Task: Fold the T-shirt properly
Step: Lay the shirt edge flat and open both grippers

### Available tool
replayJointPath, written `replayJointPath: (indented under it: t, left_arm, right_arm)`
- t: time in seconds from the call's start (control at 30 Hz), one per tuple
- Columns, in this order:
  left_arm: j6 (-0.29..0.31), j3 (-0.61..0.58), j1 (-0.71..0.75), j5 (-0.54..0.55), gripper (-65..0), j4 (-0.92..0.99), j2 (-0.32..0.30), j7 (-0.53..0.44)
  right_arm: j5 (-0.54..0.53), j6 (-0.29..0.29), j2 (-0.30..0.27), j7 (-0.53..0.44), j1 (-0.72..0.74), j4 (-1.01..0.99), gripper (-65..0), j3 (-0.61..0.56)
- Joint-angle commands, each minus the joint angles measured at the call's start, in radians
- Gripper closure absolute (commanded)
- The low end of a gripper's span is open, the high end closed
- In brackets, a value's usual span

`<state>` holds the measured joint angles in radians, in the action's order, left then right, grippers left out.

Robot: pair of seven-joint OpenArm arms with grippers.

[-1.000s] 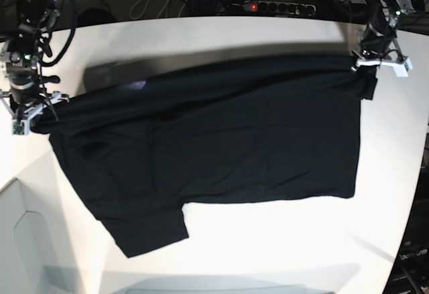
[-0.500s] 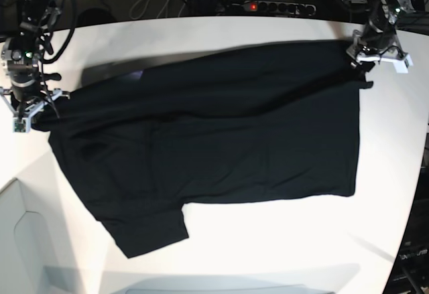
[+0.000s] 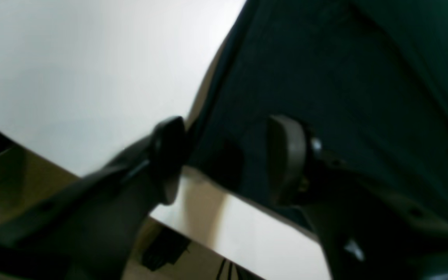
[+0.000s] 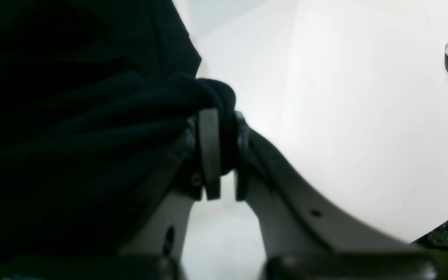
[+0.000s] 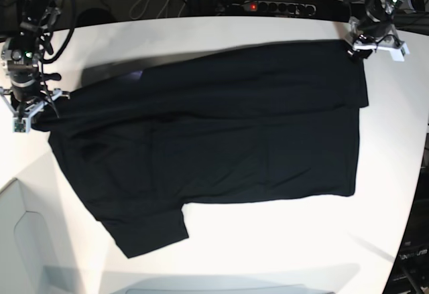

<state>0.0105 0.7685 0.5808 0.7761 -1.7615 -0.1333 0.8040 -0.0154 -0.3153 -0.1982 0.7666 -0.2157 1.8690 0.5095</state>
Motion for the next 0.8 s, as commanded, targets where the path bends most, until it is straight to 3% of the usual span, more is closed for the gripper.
replayJointPath:
  t: [0.0, 0.13, 0.53, 0.77]
  left_arm:
    - [-0.002, 0.006, 0.018, 0.006, -36.2, -0.019, -0.012, -0.016]
    - [-0.002, 0.006, 0.021, 0.004, -39.7, -0.008, -0.018, -0.018]
    - [-0.004, 0.001, -0.014, 0.003, -39.5, -0.005, -0.012, -0.010]
    - [-0.004, -0.073, -0.015, 0.001, -39.5, 0.070, -0.022, -0.019]
  right_arm:
    - [0.002, 0.015, -0.013, -0.022, 0.003, 0.016, 0.0, 0.005]
    - [0.002, 0.015, -0.013, -0.022, -0.011, 0.016, 0.0, 0.004]
    - [0.002, 0.015, 0.007, -0.022, -0.066, 0.022, 0.0, 0.013]
    - [0.002, 0.015, 0.021, -0.022, -0.146, 0.017, 0.0, 0.011]
